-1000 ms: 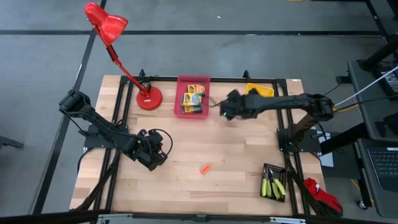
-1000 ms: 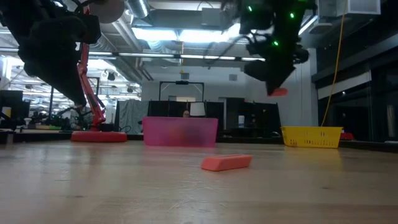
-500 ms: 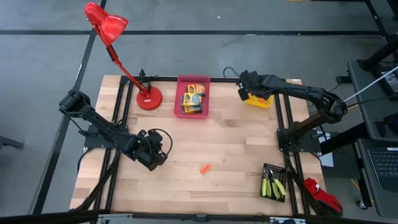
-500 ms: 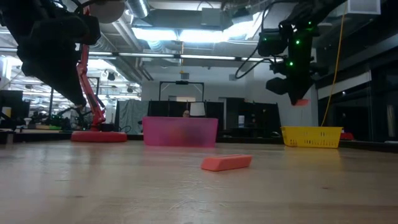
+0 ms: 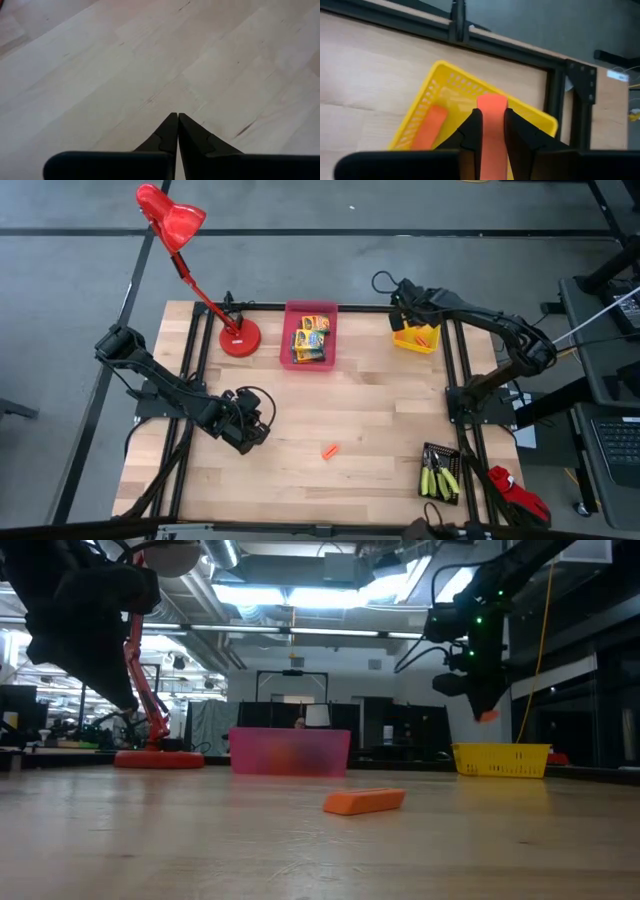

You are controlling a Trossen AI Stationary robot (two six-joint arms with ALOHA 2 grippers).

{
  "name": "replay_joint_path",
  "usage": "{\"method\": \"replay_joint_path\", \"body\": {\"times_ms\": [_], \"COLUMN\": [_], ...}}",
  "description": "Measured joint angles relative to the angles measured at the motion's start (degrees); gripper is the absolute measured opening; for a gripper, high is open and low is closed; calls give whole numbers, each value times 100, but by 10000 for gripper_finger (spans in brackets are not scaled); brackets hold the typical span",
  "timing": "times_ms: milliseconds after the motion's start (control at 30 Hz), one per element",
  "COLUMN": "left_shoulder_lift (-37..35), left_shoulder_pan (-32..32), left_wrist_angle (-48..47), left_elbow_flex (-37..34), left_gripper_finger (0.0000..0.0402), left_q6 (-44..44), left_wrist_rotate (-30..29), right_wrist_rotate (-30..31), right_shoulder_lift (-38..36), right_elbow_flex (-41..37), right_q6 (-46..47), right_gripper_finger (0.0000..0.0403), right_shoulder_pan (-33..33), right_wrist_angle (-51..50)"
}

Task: Pick & Place School Supplies
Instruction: Put the orange eraser into the yellow bin

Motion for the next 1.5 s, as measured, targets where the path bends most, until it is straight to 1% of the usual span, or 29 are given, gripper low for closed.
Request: {"method": "replay_joint_path", "body": {"times_ms": [100,200,400,567,700,800,933,1033,1100,1167,1233,1300,1367,1433,1500], "left_shoulder_lift": [0,0,0,0,0,0,0,0,0,0,0,0,0,0,0], "left_shoulder_pan": [0,0,-24,-111,-198,-205,-205,-199,-199,-199,-199,-197,-186,-188,-212], "left_wrist_angle": [0,0,0,-1,0,-3,-13,-76,-114,-169,-177,-173,-167,-134,-105], "left_elbow_flex": [0,0,0,0,0,0,0,0,0,0,0,0,0,0,0], "left_gripper_finger": [4,2,9,11,5,3,5,8,7,4,2,2,4,8,11], "left_q6": [-9,-9,-9,-13,-25,-21,-20,-18,-27,-82,-102,-112,-152,-178,-178], "left_wrist_rotate": [-44,-51,-53,-49,-46,-57,-157,-246,-370,-483,-571,-611,-609,-602,-575], "right_wrist_rotate": [-202,-407,-435,-500,-944,-1697,-2947,-3760,-3979,-3953,-3552,-3103,-2836,-2855,-2937], "right_shoulder_lift": [0,0,2,2,2,2,2,2,2,15,97,209,390,687,1060], "right_elbow_flex": [0,0,0,0,0,0,0,0,0,0,0,0,7,3,2], "right_q6": [32,19,50,-4,36,23,264,652,851,1045,1264,1679,2398,2964,3269], "right_gripper_finger": [67,81,119,136,138,138,138,138,138,138,139,138,135,129,124], "right_shoulder_pan": [2,-1,1,3,83,403,1278,2343,3178,4013,4833,5442,5802,5964,6077], "right_wrist_angle": [-5,-30,-230,-276,-233,-62,75,283,556,970,1530,1921,2167,2399,2877]}}
